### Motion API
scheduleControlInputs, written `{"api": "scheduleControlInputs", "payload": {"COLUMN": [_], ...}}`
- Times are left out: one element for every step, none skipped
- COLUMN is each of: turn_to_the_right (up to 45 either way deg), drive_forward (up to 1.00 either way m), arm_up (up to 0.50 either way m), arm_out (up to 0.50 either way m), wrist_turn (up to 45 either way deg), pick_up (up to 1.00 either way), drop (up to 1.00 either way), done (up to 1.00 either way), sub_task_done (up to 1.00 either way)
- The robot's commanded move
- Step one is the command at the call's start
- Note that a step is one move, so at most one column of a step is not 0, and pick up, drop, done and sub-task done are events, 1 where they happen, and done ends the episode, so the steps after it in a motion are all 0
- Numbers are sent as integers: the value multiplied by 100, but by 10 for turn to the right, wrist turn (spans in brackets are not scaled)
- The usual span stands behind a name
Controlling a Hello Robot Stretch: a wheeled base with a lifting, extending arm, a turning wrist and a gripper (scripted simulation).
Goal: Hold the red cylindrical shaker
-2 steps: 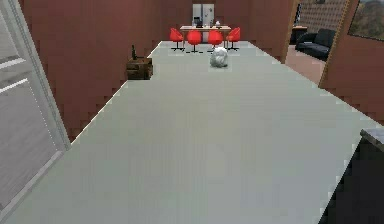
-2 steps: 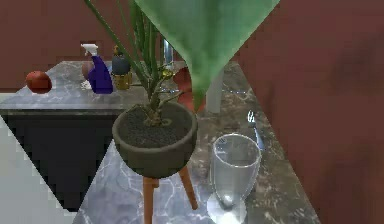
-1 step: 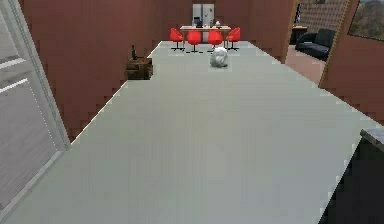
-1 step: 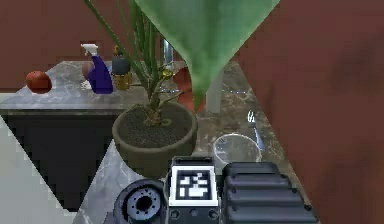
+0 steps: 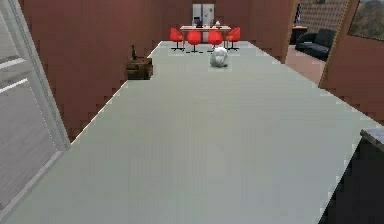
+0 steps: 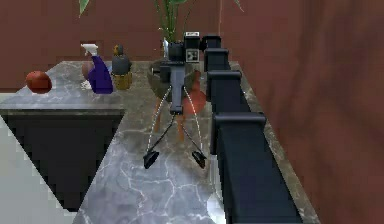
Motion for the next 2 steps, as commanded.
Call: {"api": "scheduleControlInputs", "payload": {"turn_to_the_right": [0,0], "drive_forward": [0,0], "arm_up": [0,0], "arm_out": [0,0], "wrist_turn": [450,450], "pick_up": [0,0], "drop": [0,0], "done": [0,0], "sub_task_done": [0,0]}}
